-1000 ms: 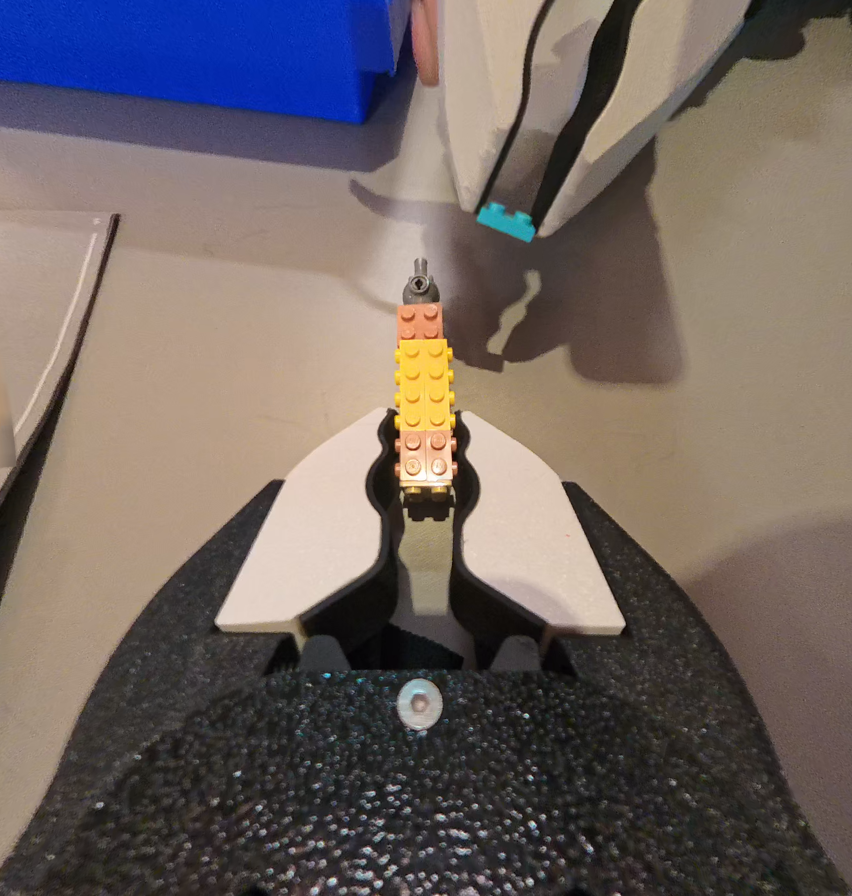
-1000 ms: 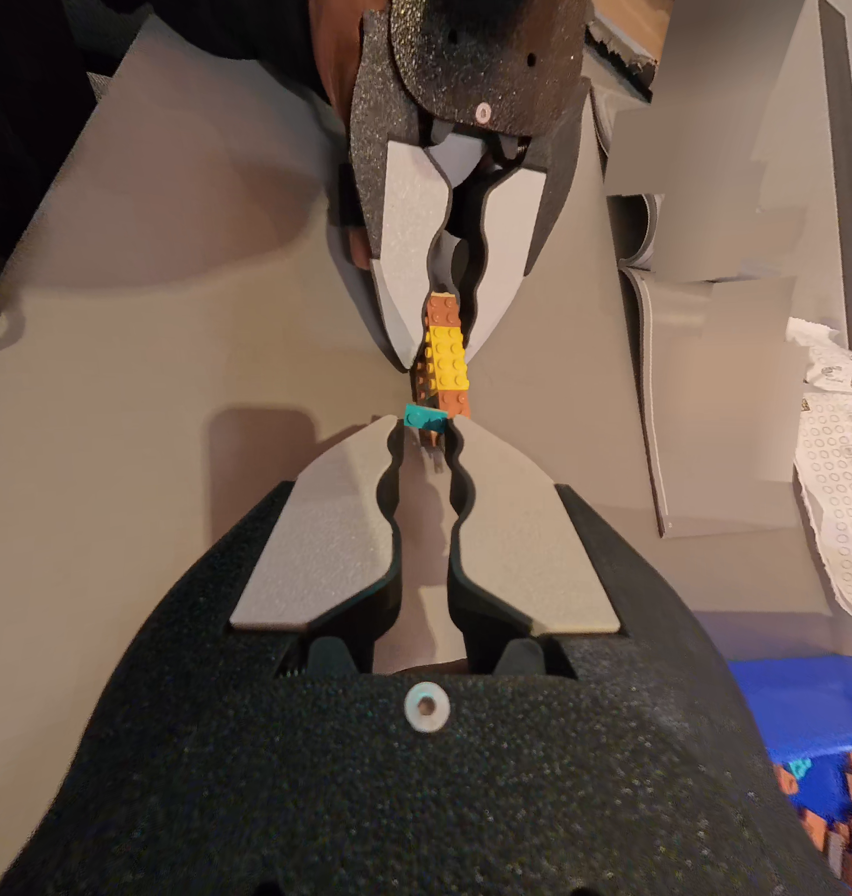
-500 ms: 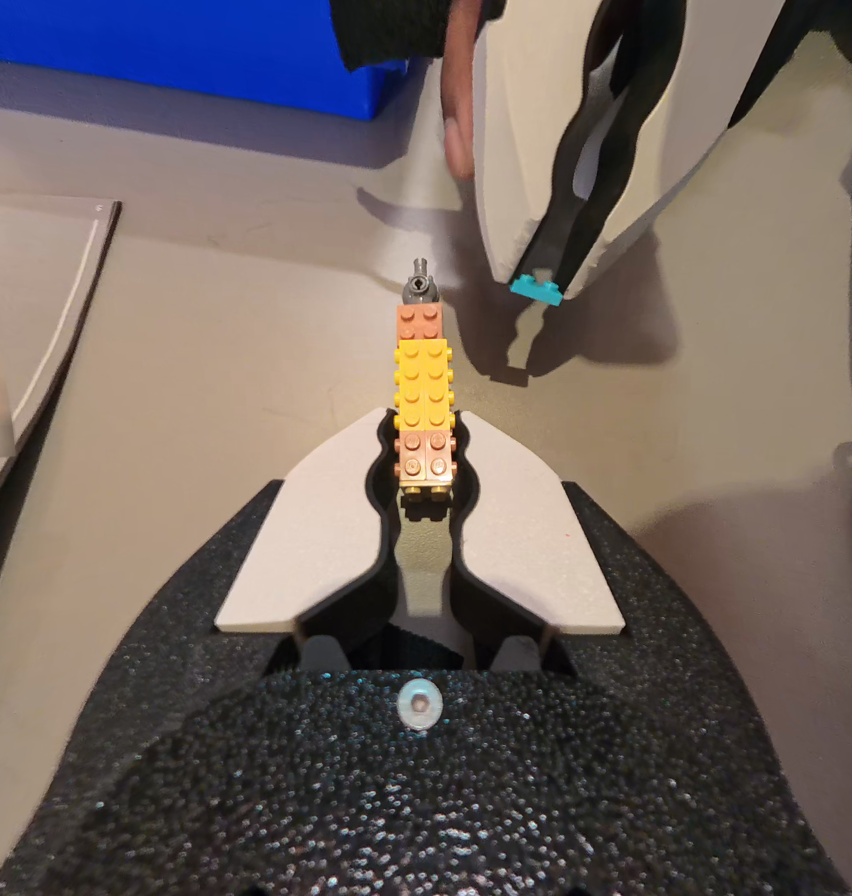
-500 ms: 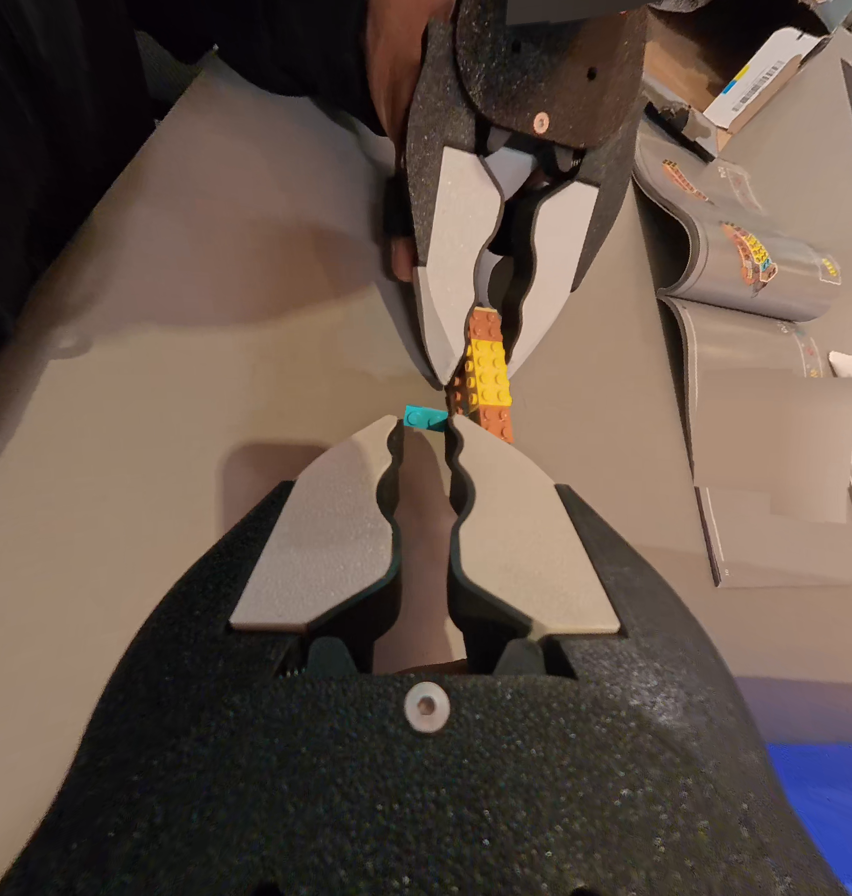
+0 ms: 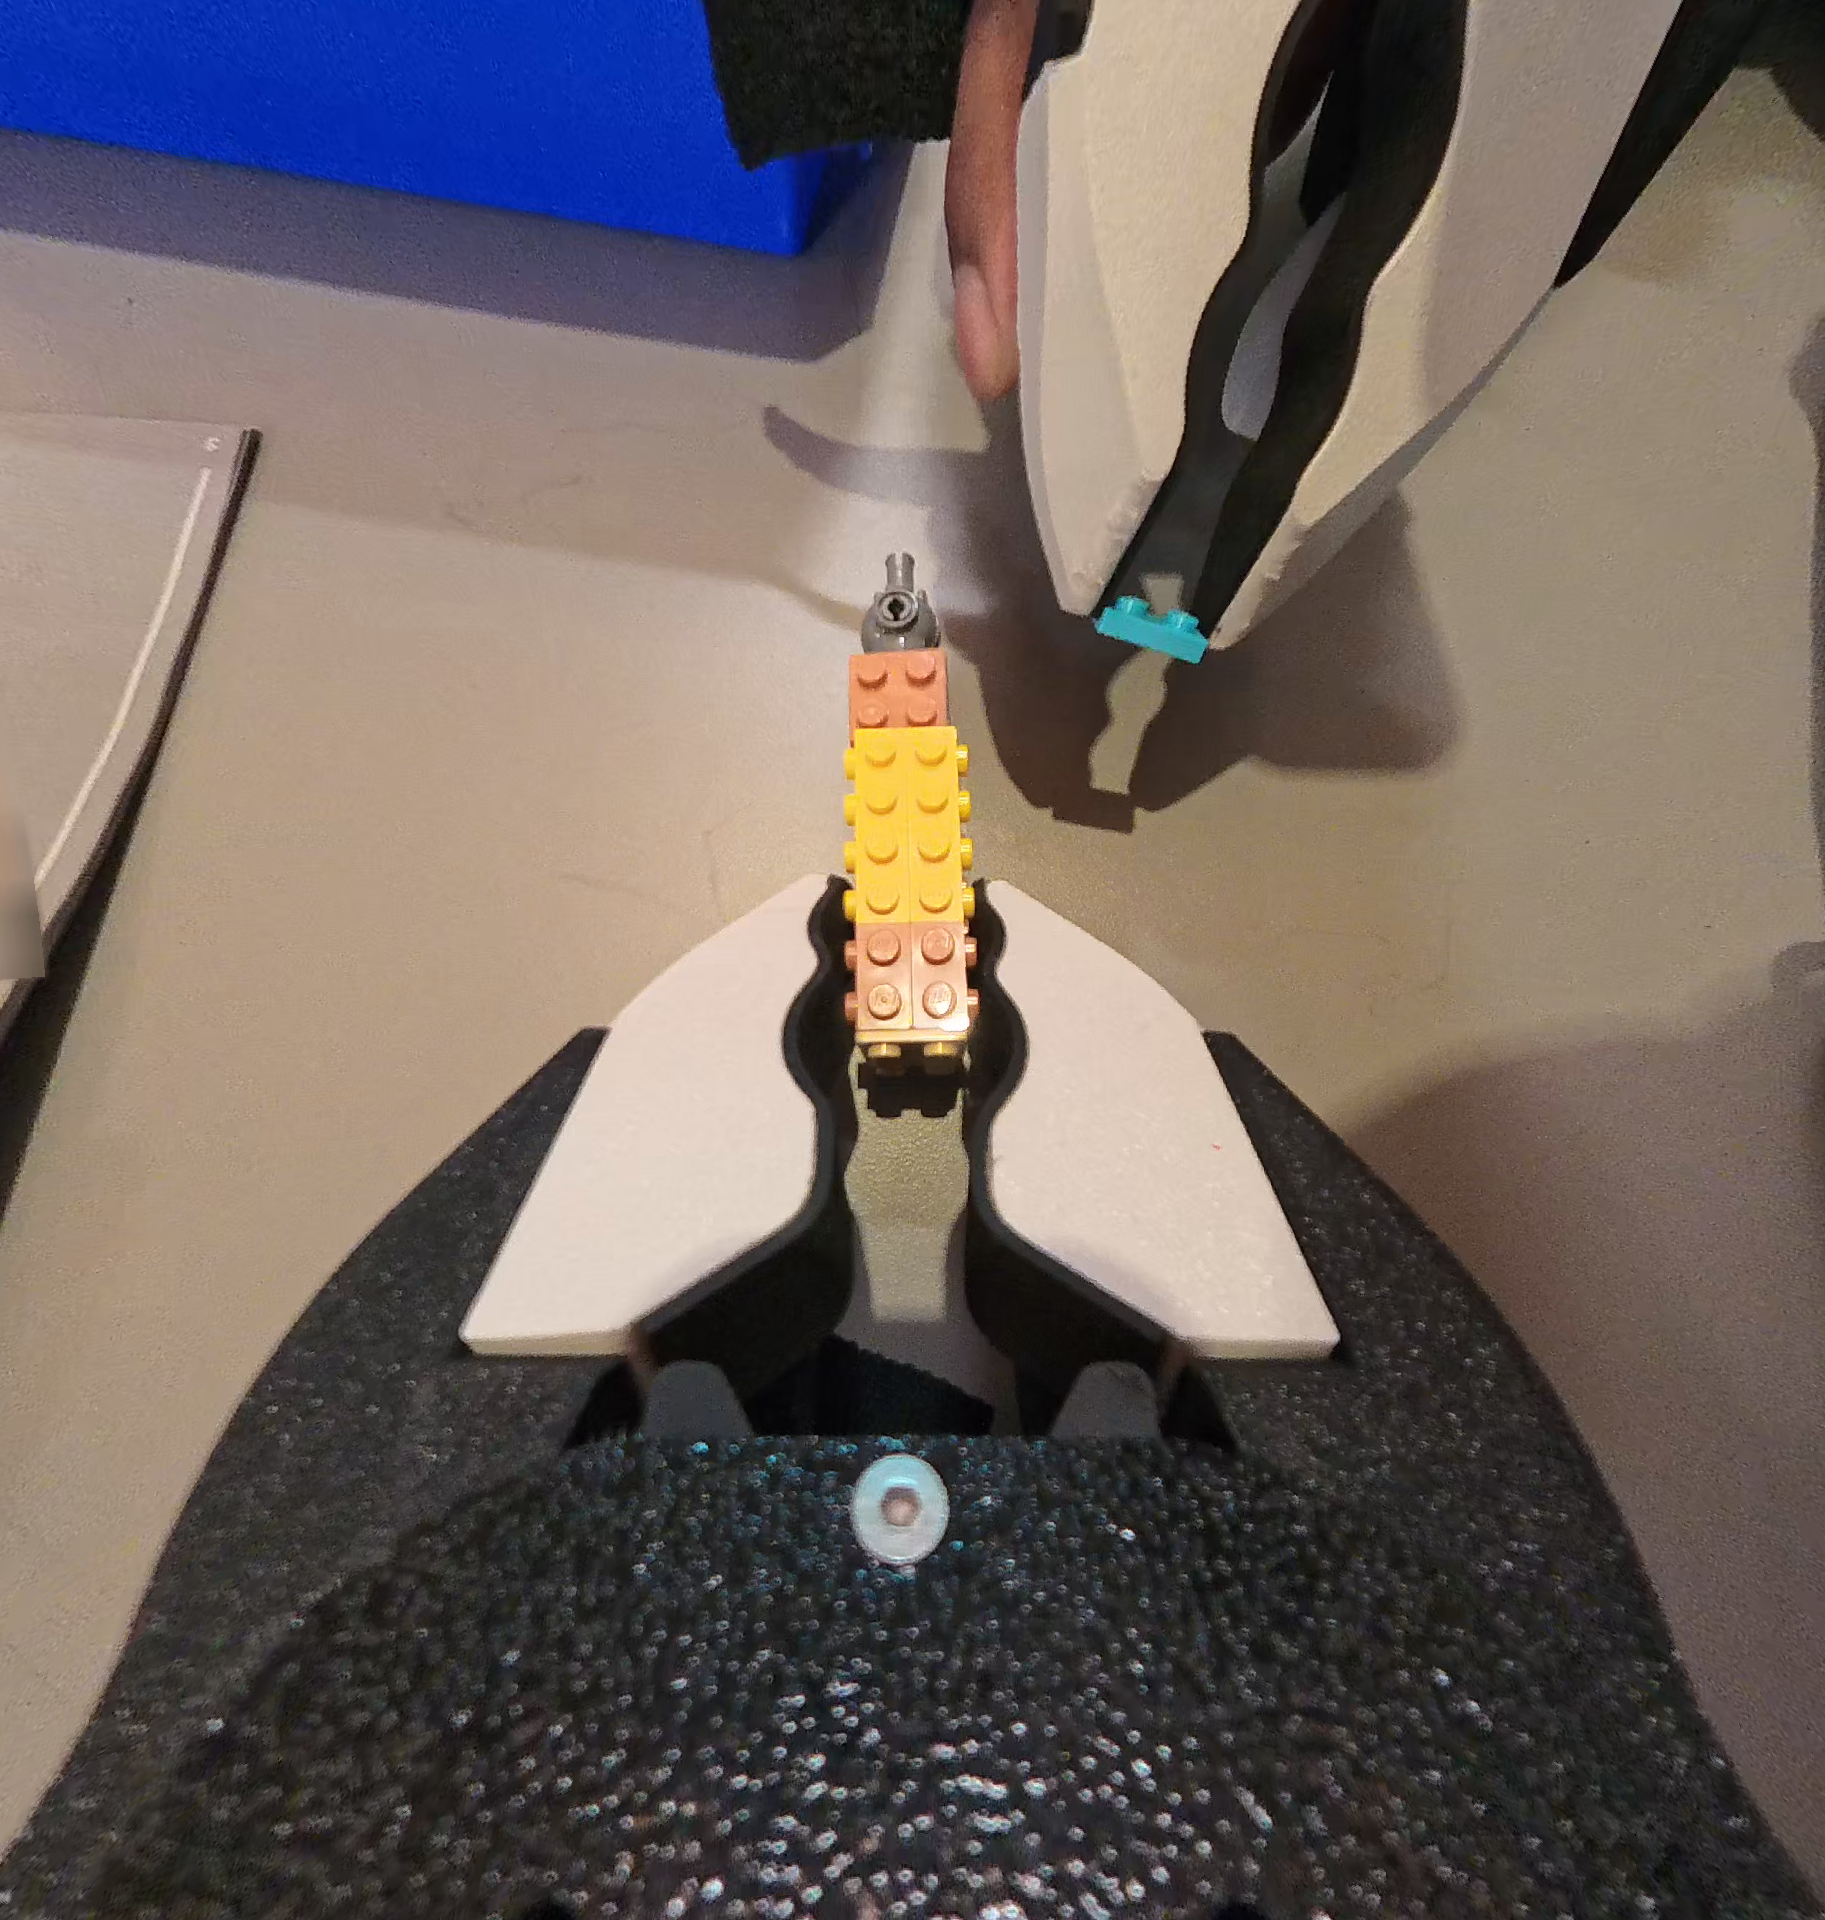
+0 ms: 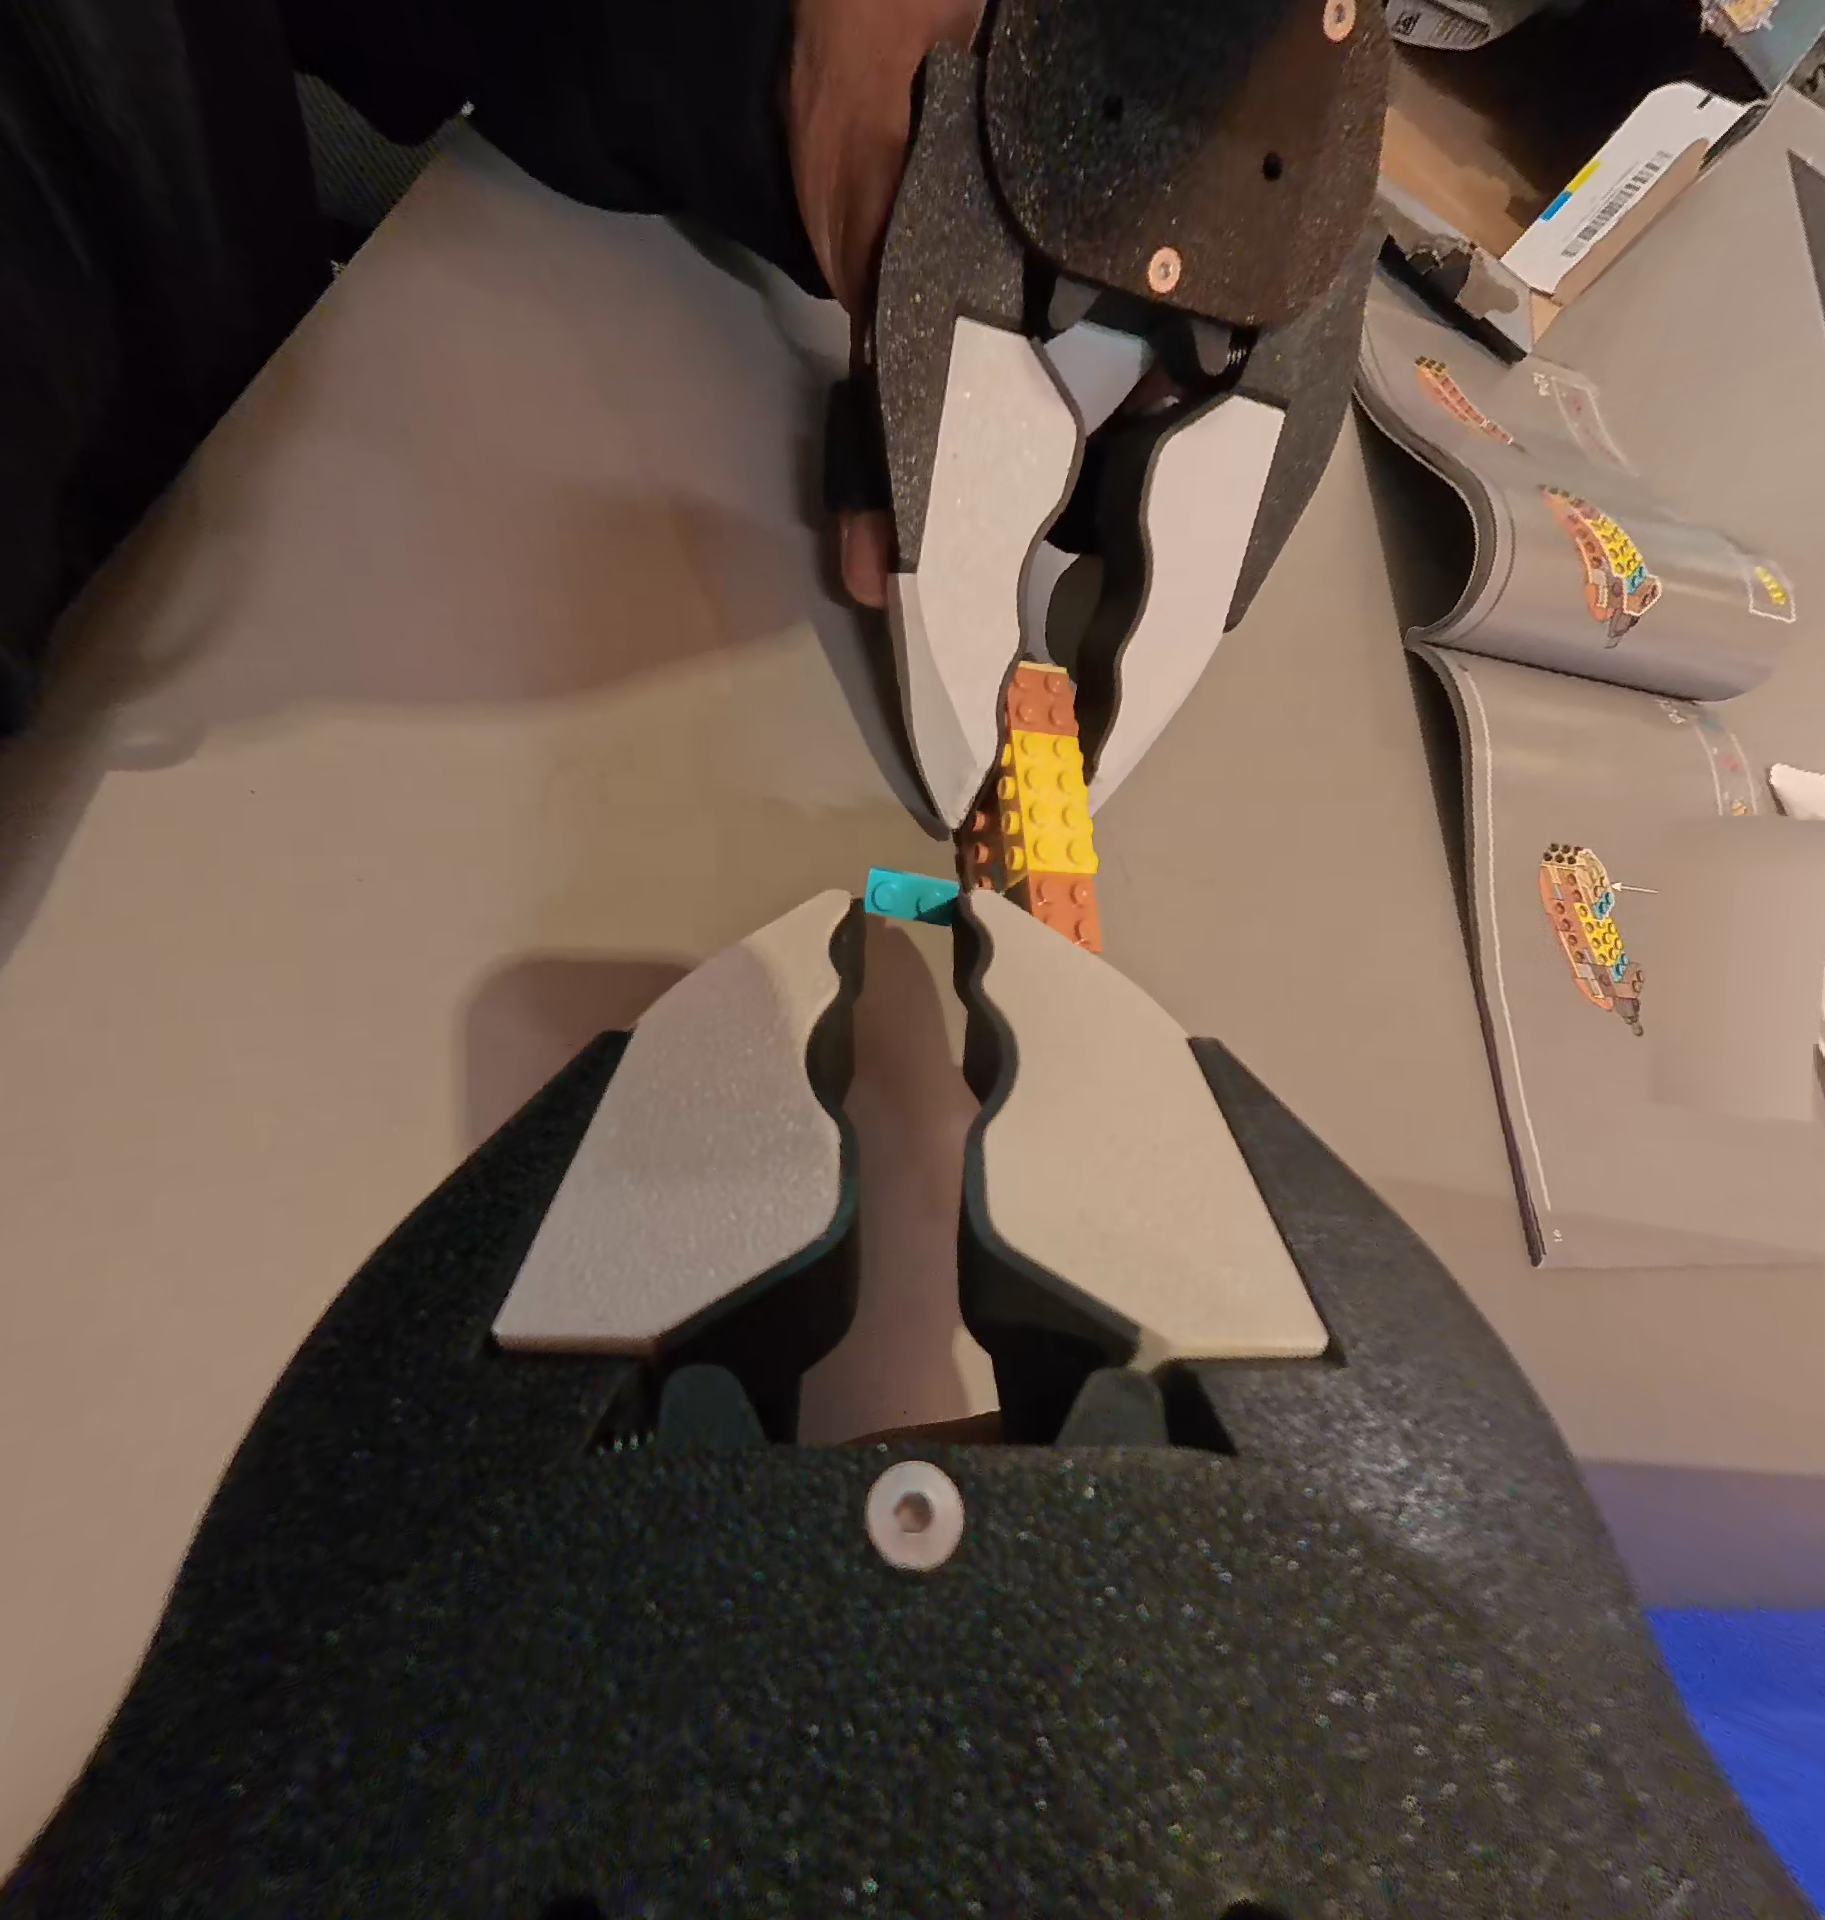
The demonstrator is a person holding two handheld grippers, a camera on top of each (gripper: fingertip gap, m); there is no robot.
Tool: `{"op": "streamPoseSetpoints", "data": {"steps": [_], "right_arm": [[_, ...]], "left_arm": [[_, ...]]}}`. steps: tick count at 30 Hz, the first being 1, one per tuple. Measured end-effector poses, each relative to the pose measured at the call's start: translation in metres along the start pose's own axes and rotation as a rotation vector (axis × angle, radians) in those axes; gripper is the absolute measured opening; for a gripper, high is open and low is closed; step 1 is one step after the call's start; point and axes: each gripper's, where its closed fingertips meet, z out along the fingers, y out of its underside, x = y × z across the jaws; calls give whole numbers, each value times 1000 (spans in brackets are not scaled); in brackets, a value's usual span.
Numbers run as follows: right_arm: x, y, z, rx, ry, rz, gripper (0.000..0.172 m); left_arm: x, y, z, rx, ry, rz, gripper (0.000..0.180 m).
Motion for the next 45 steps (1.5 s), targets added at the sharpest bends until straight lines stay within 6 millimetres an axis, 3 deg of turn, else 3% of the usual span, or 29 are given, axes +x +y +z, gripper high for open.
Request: {"op": "streamPoseSetpoints", "data": {"steps": [36,45], "right_arm": [[6,-5,-3,15,36,-4,15],[8,-5,-4,16,45,-3,16]], "left_arm": [[1,0,0,-3,-3,10,21],[0,0,0,0,-5,6,32]]}}
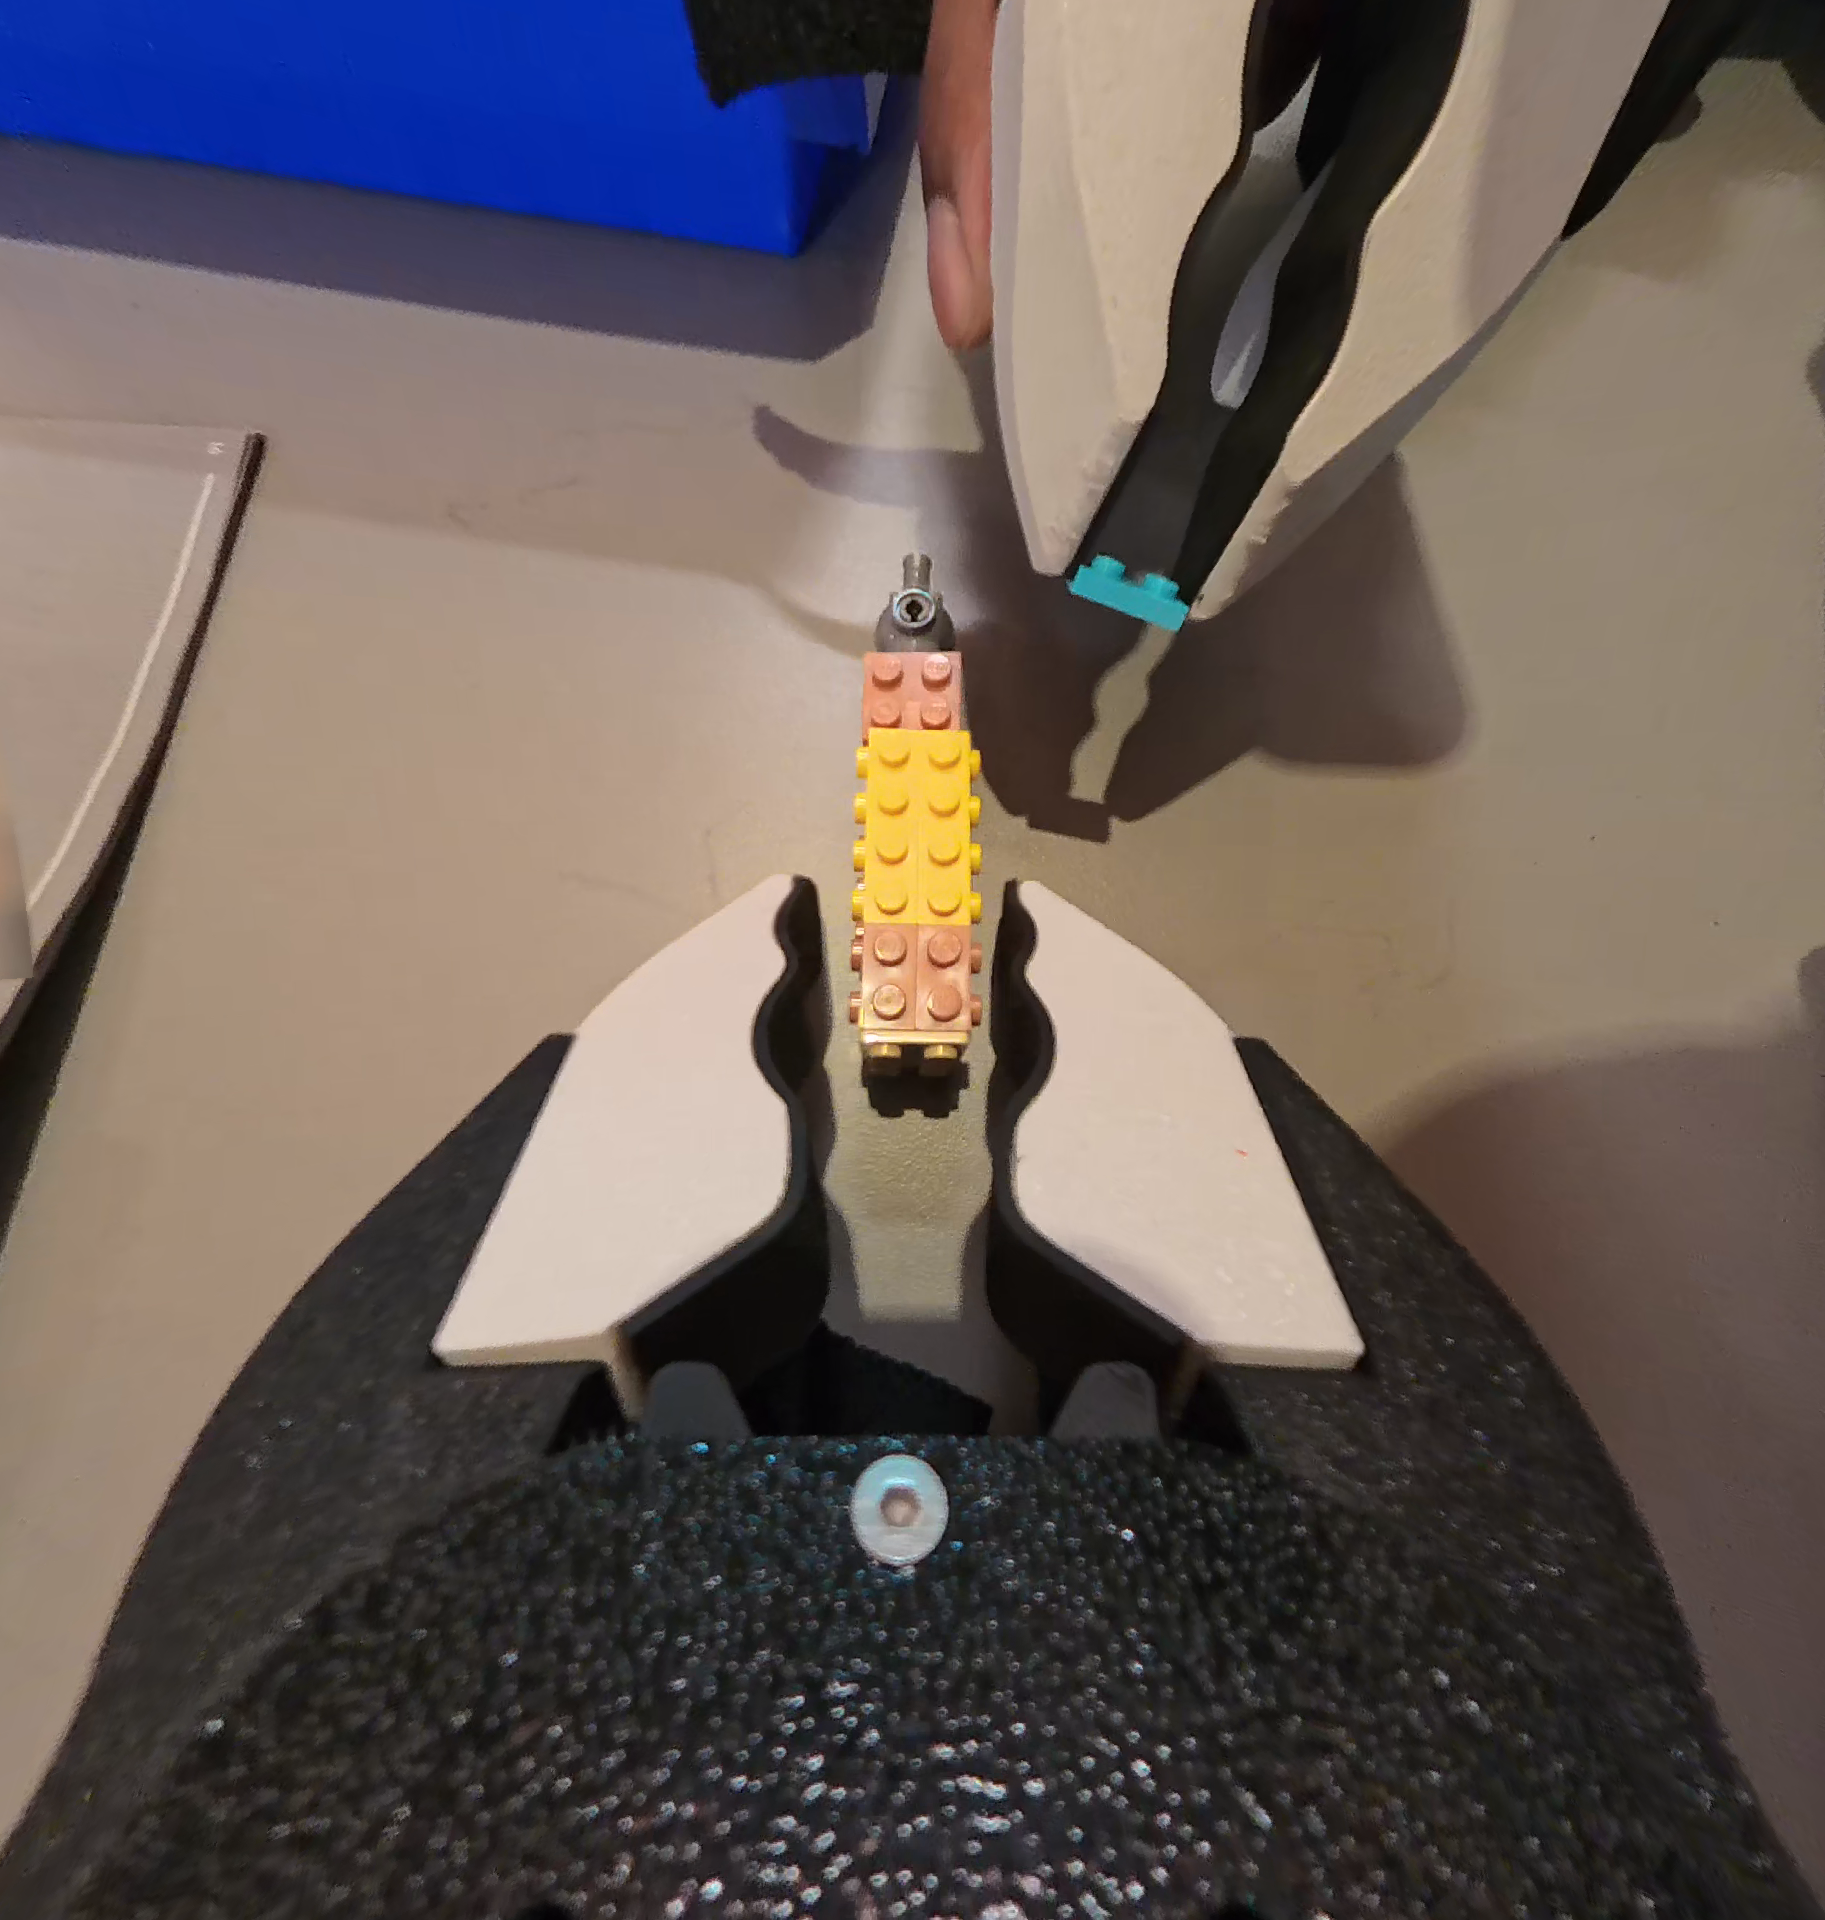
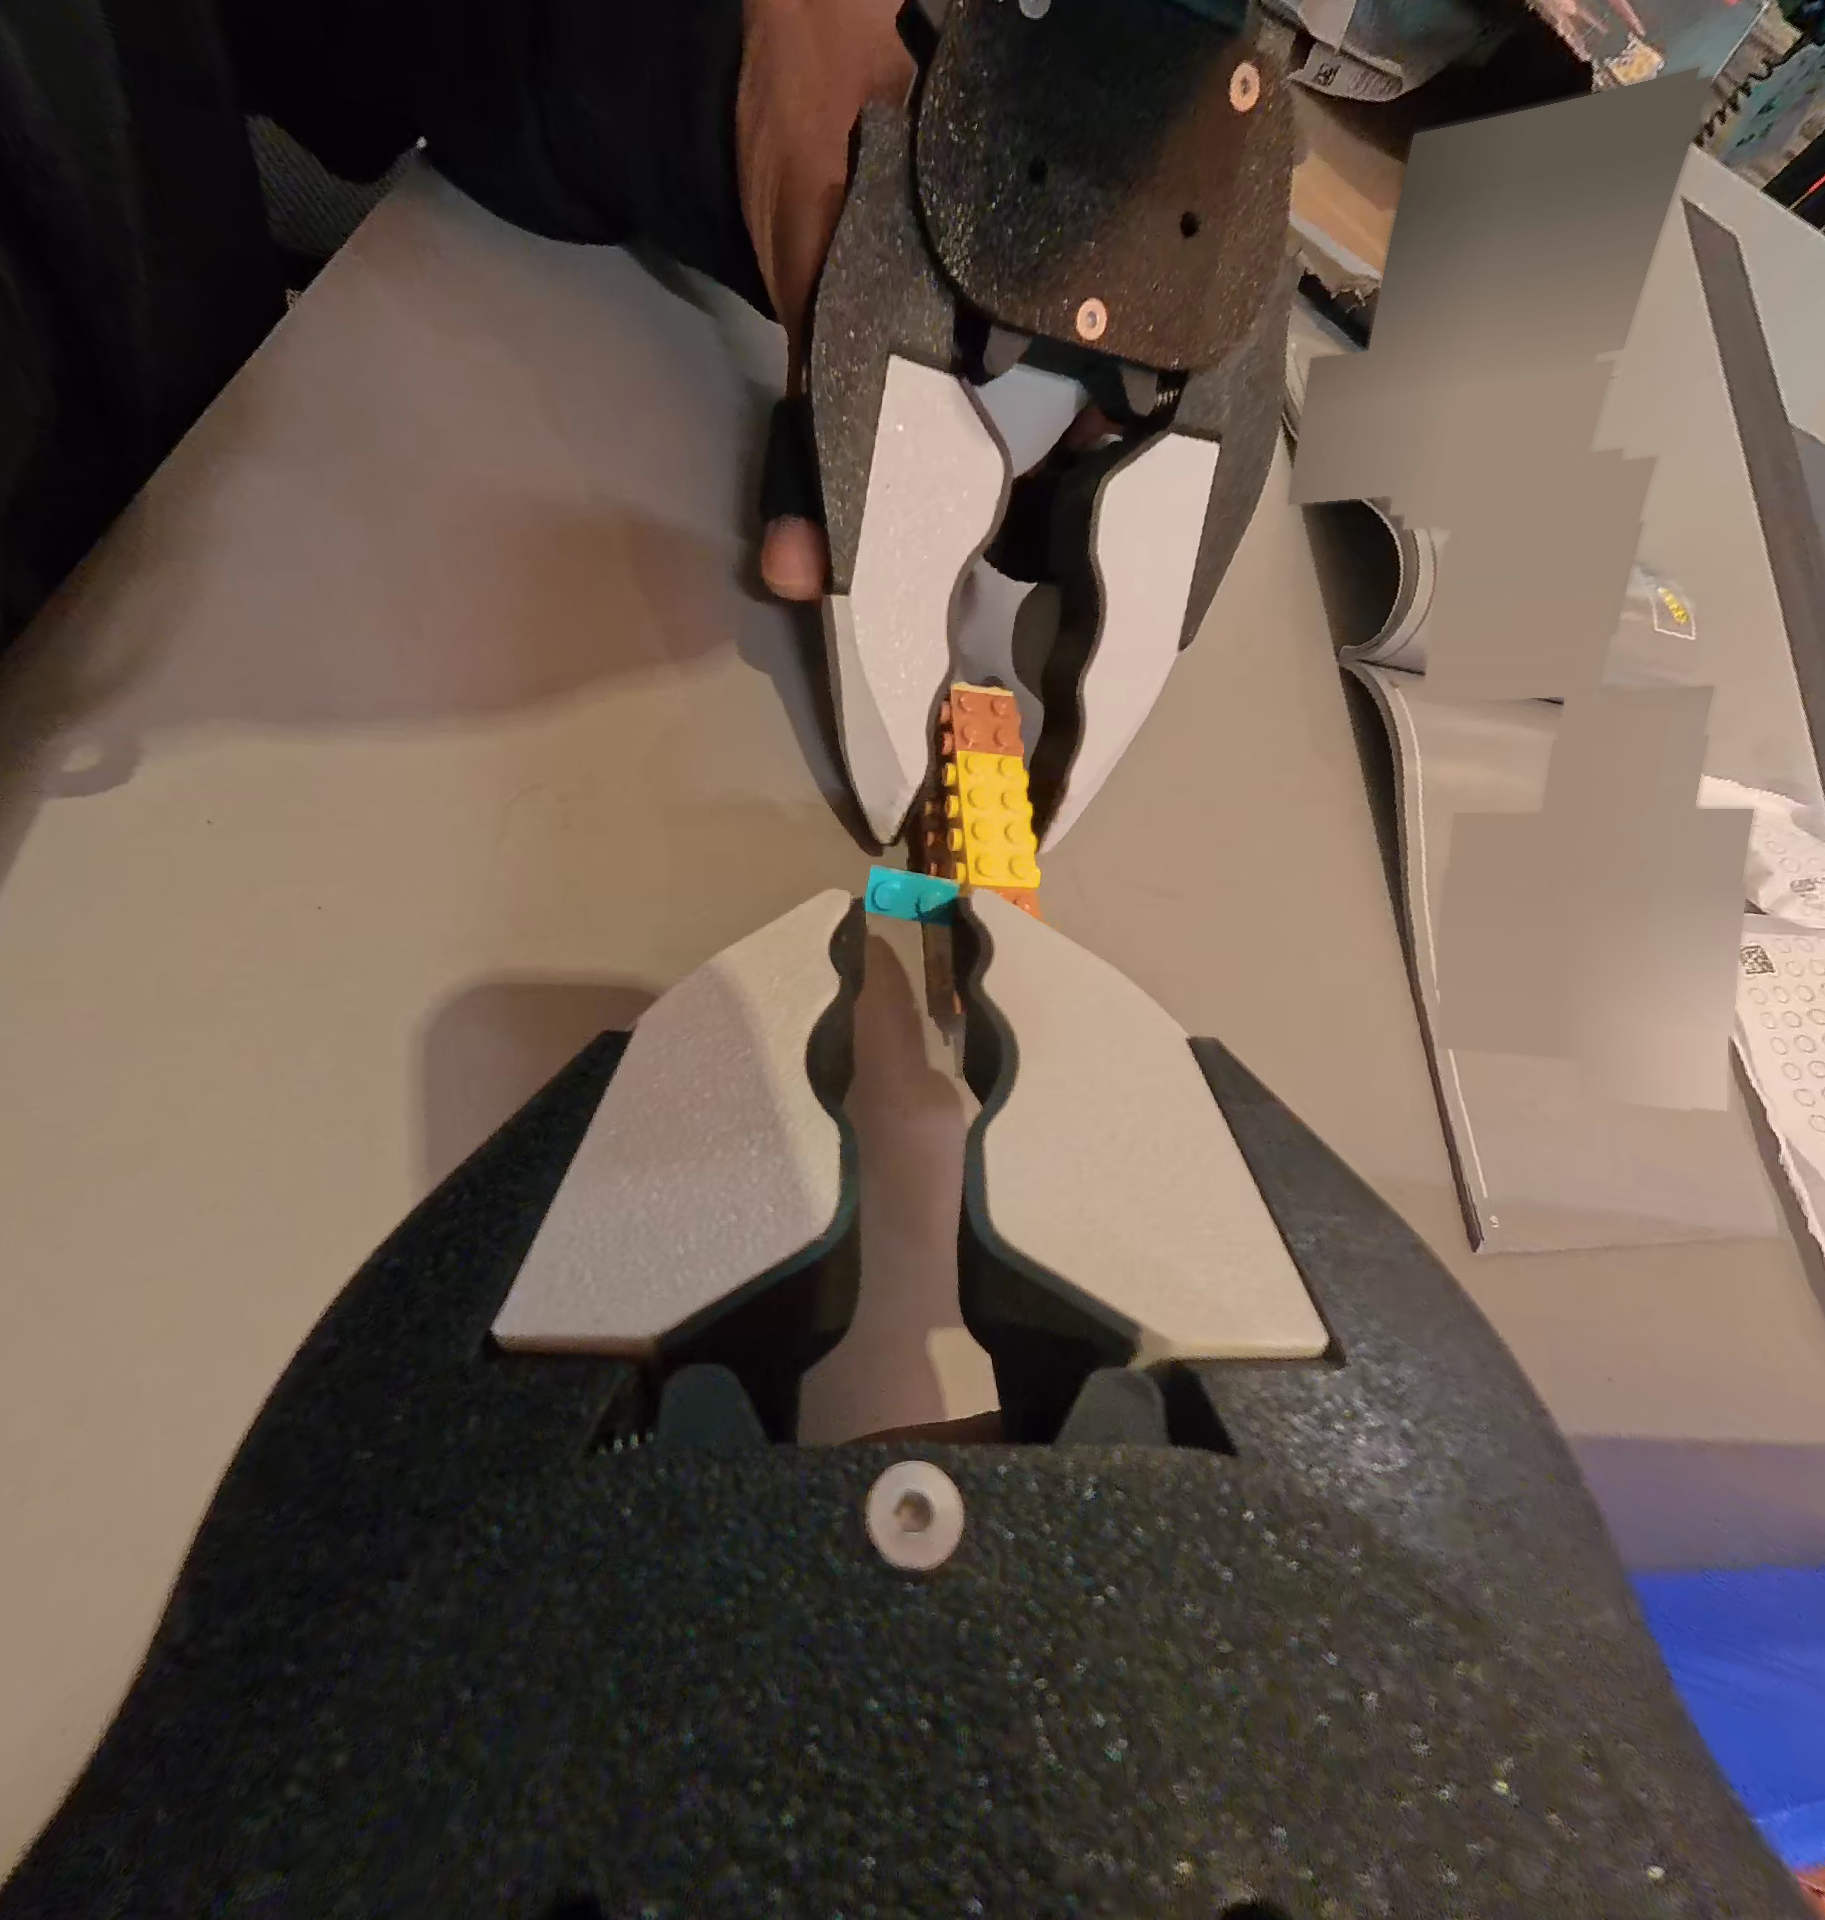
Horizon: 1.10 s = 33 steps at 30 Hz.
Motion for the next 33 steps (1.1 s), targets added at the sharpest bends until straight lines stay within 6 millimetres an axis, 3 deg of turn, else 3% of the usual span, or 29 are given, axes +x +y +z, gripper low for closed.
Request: {"op": "streamPoseSetpoints", "data": {"steps": [6,13,18,33], "right_arm": [[7,1,0,-30,23,15,15],[16,5,4,-99,39,26,15],[21,10,6,-172,24,47,15],[19,8,19,-306,-87,42,16]], "left_arm": [[0,2,5,-30,-14,14,37],[-1,0,8,-44,-10,20,23],[1,0,8,-46,-5,30,22],[3,1,7,-45,2,56,21]]}}
